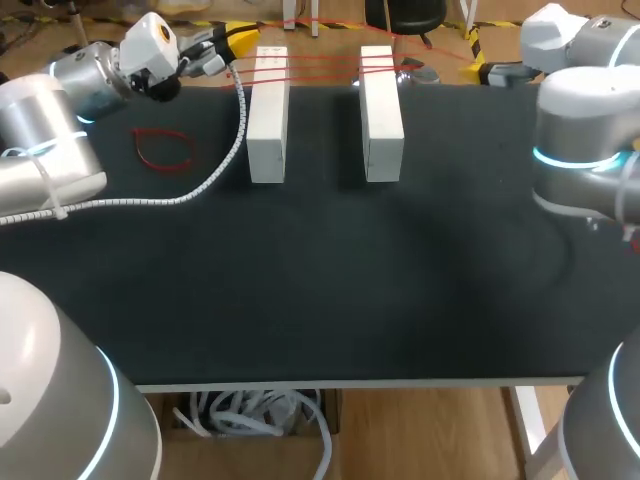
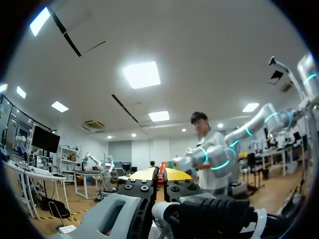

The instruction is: Grab the tape and strap the tape.

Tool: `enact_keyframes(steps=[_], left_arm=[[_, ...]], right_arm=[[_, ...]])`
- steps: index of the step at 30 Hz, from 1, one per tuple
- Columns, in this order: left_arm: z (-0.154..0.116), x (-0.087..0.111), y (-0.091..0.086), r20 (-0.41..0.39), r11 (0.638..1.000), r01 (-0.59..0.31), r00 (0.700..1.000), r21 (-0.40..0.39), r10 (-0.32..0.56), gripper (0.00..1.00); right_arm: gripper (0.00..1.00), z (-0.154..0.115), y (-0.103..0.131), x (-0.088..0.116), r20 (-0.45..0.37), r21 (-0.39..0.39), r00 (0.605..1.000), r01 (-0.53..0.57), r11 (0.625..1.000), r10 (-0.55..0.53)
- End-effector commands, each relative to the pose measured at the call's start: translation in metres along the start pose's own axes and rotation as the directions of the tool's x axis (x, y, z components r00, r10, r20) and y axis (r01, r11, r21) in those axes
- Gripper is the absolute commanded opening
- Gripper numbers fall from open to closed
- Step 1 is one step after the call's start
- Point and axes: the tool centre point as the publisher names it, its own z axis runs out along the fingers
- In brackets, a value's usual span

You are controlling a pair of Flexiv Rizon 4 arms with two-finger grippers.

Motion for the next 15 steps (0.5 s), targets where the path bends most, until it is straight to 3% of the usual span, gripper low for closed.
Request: enact_keyframes(steps=[1,8,15], left_arm=[[0.0,0.001,0.0,0.002,1.0,-0.002,1.0,0.002,0.002,0.0],[0.0,0.001,0.0,0.002,1.0,-0.002,1.0,0.002,0.002,0.0],[0.0,0.001,0.0,0.002,1.0,-0.002,1.0,0.002,0.002,0.0]], right_arm=[[1.0,-0.002,-0.007,0.01,0.093,-0.009,0.996,0.02,1.0,-0.019],[1.0,-0.007,-0.006,0.015,0.17,-0.059,0.981,0.106,0.993,-0.094],[1.0,-0.014,-0.004,0.015,0.278,-0.138,0.958,0.109,0.985,-0.067]])
